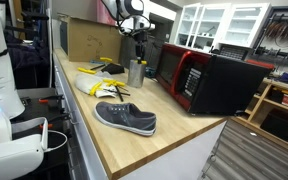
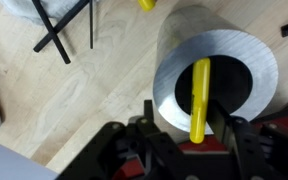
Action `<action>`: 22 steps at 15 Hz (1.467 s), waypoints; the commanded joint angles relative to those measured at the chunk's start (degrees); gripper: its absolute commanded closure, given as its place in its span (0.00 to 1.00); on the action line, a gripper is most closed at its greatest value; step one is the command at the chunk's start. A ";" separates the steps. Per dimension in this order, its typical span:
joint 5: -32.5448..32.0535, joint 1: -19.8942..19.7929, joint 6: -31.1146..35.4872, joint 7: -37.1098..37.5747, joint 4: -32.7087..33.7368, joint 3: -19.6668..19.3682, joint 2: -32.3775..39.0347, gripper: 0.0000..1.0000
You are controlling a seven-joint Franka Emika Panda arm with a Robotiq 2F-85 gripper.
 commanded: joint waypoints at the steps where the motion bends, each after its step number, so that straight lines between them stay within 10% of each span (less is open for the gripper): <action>1: -1.03 0.40 0.39 1.96 0.96 -0.06 0.53 0.71; 7: -1.20 0.44 -0.04 1.64 1.43 0.15 0.38 1.00; 8: -1.12 0.54 -0.14 1.50 1.62 0.17 0.61 0.96; 10: -1.01 0.74 -0.32 1.29 1.84 0.17 0.75 0.58; 15: 0.19 0.67 -1.05 0.37 1.76 0.32 0.82 0.35; 16: 0.31 0.65 -1.05 0.31 1.72 0.35 0.83 0.78; 18: 0.98 0.50 -1.25 -0.06 1.77 0.38 0.85 0.75; 22: 1.89 0.28 -2.17 -0.36 2.12 0.48 0.74 1.00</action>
